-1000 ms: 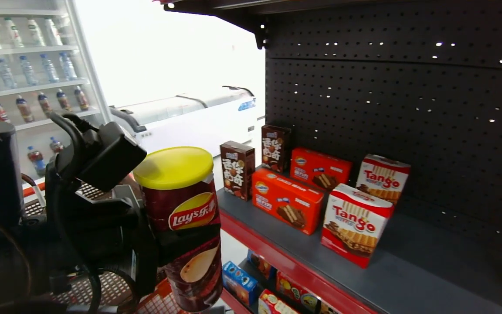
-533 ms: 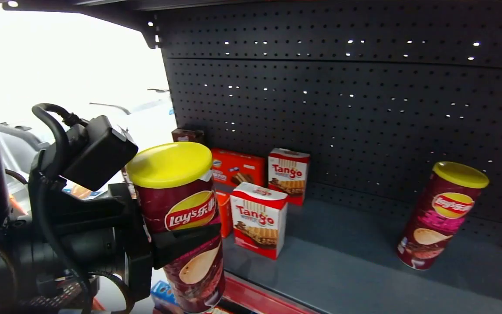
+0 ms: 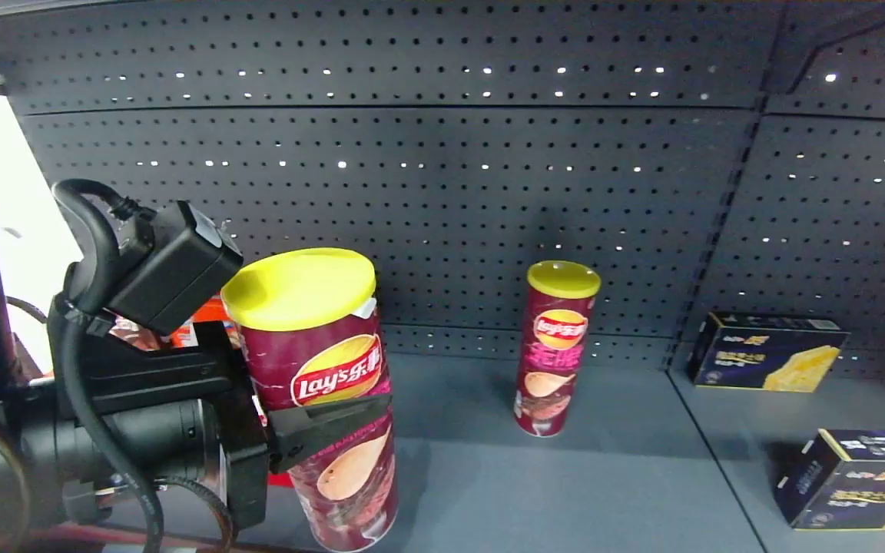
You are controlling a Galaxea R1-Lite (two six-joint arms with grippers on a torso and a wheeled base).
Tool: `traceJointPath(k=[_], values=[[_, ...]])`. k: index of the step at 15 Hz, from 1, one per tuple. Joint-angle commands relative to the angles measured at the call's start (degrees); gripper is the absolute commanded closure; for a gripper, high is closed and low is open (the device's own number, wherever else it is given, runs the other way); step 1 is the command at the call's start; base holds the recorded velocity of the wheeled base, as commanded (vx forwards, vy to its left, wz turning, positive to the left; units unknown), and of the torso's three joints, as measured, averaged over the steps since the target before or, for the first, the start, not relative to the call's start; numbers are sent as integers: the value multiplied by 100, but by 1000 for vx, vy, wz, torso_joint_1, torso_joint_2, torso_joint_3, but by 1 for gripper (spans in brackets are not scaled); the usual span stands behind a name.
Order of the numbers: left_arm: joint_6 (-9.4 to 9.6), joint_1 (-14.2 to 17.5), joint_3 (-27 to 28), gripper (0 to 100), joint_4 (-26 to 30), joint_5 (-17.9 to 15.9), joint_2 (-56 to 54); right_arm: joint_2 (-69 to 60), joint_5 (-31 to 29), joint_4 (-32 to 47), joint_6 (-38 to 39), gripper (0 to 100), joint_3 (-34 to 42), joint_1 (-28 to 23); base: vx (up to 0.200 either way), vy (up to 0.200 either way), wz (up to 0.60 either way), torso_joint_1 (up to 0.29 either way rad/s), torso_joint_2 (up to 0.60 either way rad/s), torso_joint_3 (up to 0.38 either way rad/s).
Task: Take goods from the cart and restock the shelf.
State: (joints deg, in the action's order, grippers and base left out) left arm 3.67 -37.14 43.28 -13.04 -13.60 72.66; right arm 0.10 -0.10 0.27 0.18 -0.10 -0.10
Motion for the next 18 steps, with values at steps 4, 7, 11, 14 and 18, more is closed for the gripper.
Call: traceJointPath(k=[4, 7, 11, 14, 18], values=[[2, 41, 5, 100, -5, 7, 12, 8, 1, 0, -1, 0, 1, 1, 0, 0, 0, 0, 0, 0], [2, 58, 5, 100, -5, 16, 12, 8, 1, 0, -1, 0, 1, 1, 0, 0, 0, 0, 0, 0], [2, 67, 41, 100, 4, 25, 12, 8, 1, 0, -9, 0, 1, 1, 0, 0, 0, 0, 0, 0], [-7, 85, 111, 100, -5, 68, 12, 61, -87, 43, -124, 0, -228, -17, 0, 0, 0, 0, 0, 0], [-7, 93, 172, 100, -14, 95, 21, 2398, 590, 87, -80, 0, -2785, 273, 0, 0, 0, 0, 0, 0]])
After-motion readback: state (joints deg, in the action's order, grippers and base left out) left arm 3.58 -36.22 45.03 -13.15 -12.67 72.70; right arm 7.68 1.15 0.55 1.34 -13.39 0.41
